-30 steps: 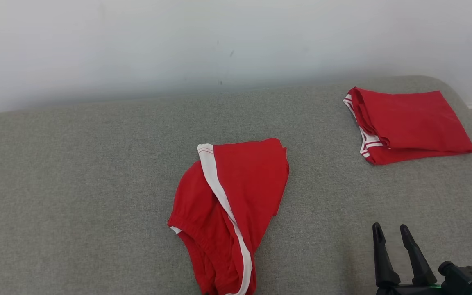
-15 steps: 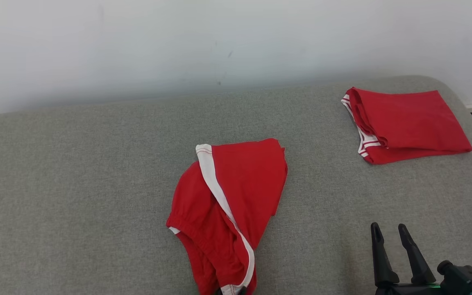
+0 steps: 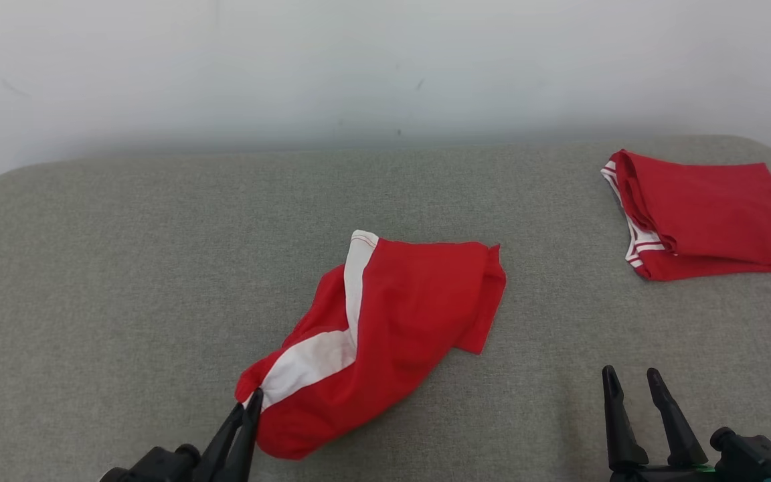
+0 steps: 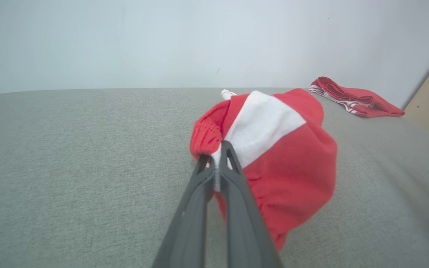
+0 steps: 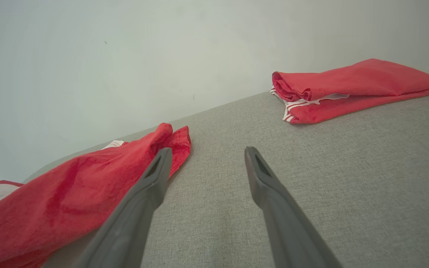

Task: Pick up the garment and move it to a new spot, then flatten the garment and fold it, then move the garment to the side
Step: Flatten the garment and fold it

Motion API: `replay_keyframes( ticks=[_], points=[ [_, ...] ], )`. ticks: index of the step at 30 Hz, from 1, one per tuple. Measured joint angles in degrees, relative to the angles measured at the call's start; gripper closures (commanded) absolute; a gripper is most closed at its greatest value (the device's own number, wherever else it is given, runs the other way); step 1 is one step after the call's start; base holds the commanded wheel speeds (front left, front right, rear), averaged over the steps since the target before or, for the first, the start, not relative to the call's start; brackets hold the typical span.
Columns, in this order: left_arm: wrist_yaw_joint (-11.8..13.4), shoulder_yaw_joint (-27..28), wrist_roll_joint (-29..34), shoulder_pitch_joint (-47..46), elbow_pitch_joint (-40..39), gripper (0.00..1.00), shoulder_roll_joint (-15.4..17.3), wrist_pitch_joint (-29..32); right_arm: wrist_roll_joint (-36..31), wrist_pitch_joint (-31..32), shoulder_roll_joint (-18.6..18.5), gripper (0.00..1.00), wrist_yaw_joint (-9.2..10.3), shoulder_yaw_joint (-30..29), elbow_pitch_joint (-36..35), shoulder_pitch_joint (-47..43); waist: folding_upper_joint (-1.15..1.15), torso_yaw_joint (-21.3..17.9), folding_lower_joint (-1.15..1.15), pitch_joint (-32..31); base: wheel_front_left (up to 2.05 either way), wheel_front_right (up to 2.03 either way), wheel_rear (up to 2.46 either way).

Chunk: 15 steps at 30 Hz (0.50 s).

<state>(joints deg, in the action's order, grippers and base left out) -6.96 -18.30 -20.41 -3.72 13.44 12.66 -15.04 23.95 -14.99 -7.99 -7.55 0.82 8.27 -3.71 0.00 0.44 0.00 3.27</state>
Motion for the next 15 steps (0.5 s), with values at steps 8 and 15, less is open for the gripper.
replay_keyframes(
  ticks=[8,15],
  points=[
    [-0.12,1.93,0.75,4.71,2.03,1.0,-1.11,-0.01,0.02,0.0,-0.21,0.0,0.0,0.23,0.22,0.05,0.0,1.06,0.0,0.11,0.0,0.0,0.0],
    [-0.19,4.34,1.33,5.12,2.26,0.0,-3.45,0.0,0.18,0.0,-0.54,0.0,0.0,-0.43,0.34,-0.16,0.0,1.64,0.0,-0.27,0.0,0.0,0.0]
  ],
)
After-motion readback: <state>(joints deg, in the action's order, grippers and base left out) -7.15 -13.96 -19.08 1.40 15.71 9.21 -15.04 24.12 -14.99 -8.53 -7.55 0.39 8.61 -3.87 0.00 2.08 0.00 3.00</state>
